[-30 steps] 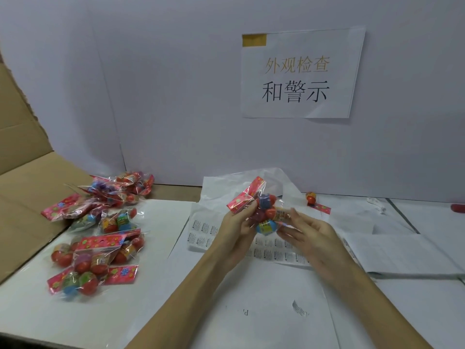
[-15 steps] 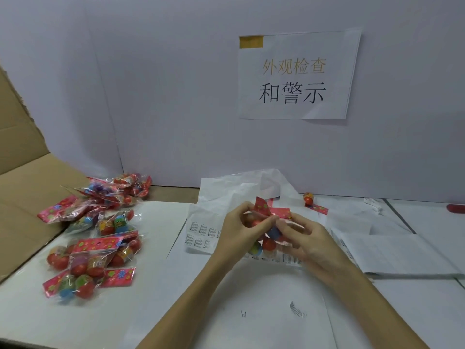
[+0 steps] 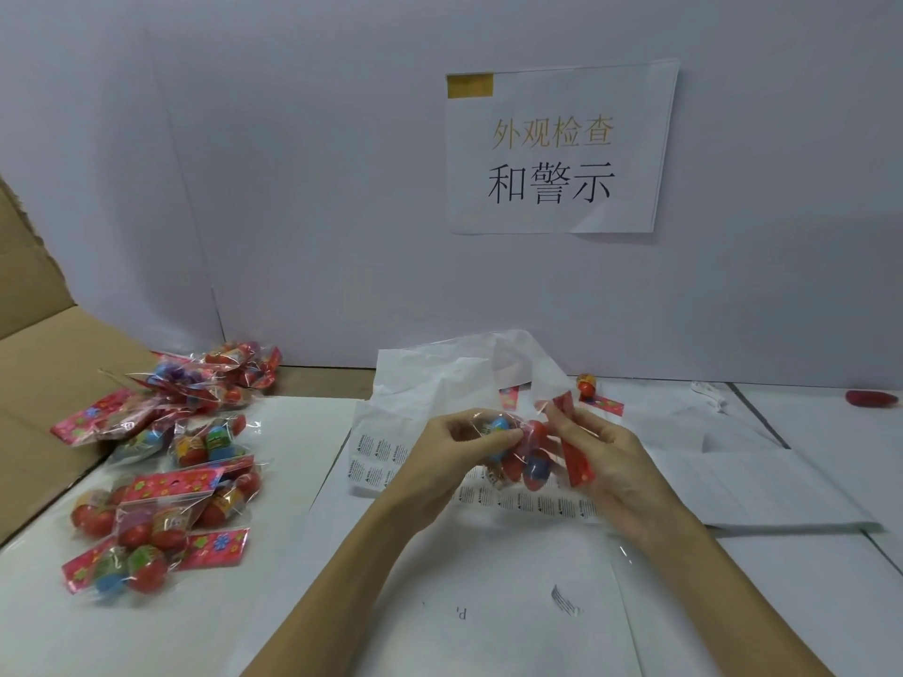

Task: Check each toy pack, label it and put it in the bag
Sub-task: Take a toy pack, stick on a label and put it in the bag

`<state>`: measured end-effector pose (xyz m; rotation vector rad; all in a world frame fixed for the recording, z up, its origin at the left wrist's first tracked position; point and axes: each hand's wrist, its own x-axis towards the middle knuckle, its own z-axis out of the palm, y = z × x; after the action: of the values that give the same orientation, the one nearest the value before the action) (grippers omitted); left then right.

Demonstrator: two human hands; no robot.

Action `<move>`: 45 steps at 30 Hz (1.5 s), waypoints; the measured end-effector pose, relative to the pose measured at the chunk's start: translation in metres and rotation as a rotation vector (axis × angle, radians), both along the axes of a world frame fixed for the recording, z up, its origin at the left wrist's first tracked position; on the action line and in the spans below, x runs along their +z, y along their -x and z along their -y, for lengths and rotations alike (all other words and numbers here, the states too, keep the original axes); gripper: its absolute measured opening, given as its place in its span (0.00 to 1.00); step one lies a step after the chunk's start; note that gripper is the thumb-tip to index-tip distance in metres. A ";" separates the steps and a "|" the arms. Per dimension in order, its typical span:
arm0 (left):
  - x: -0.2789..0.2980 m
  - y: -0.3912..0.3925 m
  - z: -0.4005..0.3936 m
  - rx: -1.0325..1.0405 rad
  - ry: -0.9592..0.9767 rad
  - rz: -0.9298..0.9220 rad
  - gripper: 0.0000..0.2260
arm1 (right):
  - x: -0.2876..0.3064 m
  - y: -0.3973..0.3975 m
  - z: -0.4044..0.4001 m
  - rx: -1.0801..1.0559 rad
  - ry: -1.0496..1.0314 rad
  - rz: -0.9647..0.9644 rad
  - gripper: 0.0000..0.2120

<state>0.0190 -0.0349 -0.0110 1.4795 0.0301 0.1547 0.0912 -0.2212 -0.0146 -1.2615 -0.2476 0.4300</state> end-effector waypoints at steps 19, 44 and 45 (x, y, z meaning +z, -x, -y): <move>-0.008 -0.004 -0.002 0.197 0.302 -0.019 0.10 | -0.017 0.002 -0.007 -0.360 0.474 0.898 0.10; -0.012 -0.007 0.005 0.113 0.179 0.164 0.34 | -0.011 0.008 -0.008 -0.104 0.487 0.895 0.17; -0.011 -0.007 0.004 0.191 0.090 0.211 0.34 | -0.011 0.005 -0.005 -0.171 0.528 0.901 0.17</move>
<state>0.0261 -0.0386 -0.0225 1.3623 0.0073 0.4575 0.0861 -0.2165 -0.0260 -1.9282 -0.8153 -0.2756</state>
